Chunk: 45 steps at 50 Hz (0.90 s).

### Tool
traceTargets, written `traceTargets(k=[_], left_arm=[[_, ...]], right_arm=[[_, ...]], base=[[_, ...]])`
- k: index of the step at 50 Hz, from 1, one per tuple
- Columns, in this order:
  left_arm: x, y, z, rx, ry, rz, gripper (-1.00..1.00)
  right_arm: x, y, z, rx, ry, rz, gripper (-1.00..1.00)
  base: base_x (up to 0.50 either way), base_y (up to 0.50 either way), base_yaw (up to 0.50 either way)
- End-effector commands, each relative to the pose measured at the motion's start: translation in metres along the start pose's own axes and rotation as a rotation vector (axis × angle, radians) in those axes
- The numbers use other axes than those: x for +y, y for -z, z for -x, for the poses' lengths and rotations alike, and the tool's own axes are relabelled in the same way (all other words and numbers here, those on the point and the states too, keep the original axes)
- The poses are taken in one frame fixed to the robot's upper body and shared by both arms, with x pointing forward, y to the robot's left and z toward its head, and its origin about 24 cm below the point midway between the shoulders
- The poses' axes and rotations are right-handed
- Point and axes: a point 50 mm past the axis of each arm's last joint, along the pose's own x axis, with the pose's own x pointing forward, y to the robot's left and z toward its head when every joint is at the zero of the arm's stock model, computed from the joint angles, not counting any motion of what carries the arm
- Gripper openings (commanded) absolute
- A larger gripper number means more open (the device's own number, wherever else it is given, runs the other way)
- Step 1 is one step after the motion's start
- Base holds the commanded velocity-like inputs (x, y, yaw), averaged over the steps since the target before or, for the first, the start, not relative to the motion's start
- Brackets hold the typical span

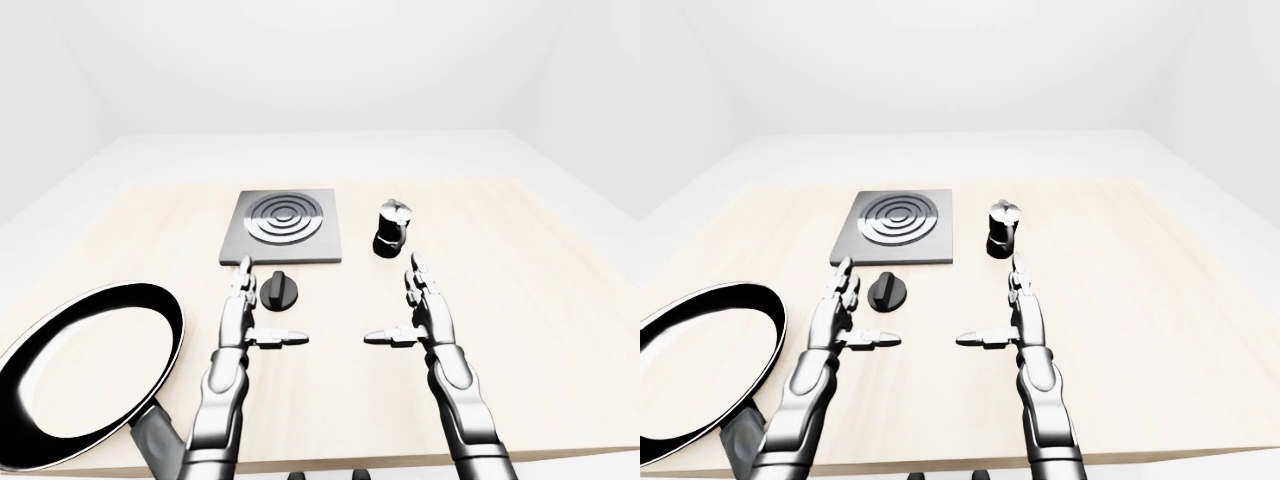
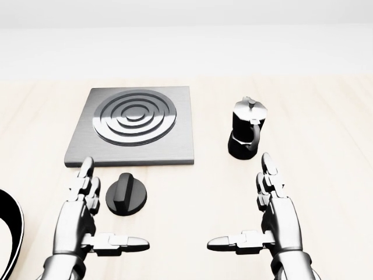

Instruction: Turn on the stove.

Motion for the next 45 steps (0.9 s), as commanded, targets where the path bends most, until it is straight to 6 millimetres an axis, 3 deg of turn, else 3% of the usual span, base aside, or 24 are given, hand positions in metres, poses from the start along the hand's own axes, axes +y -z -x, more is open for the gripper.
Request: traceTargets(k=[1,45], left_arm=[[-0.002,0.009,-0.003,0.035,0.007,-0.001,1.00],[-0.011,0.030,-0.009,0.098,0.043,-0.005,1.00]], right_arm=[[0.000,0.000,0.000,0.003,0.001,-0.001,1.00],[0.001,0.002,0.001,0.010,-0.008,-0.005,1.00]], base=[[0.00,0.00,0.00],[0.00,0.00,0.00]])
